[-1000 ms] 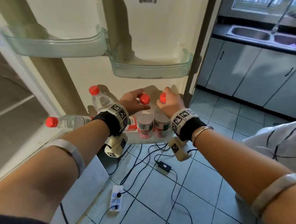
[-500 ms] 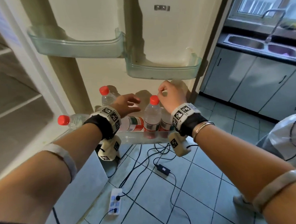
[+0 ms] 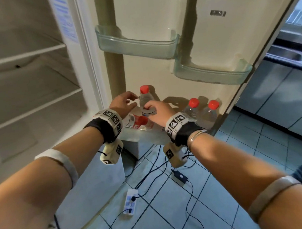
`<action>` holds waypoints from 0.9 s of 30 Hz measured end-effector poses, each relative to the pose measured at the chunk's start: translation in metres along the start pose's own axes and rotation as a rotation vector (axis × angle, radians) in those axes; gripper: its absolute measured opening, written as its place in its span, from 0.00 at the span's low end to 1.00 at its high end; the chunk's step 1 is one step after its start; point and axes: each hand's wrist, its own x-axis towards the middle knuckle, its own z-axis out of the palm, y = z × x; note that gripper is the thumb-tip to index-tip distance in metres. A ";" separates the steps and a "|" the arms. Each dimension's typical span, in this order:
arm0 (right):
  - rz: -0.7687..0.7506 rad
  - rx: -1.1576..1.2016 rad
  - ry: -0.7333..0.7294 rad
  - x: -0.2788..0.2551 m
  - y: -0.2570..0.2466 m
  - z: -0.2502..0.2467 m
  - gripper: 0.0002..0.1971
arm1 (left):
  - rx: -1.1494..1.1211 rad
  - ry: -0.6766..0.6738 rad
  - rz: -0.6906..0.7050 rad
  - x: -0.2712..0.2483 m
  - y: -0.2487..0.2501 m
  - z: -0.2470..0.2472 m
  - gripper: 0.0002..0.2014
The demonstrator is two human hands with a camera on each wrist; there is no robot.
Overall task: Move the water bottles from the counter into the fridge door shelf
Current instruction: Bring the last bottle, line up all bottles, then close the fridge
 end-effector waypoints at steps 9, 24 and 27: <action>0.035 0.008 -0.249 0.003 -0.015 0.012 0.24 | 0.015 -0.080 -0.010 0.011 -0.005 0.001 0.21; 0.011 0.142 -0.030 0.011 0.016 -0.014 0.16 | -0.101 -0.068 -0.032 0.055 0.020 0.033 0.25; 0.025 0.133 0.110 0.017 0.027 -0.029 0.14 | -0.085 -0.039 -0.025 0.059 0.027 0.038 0.21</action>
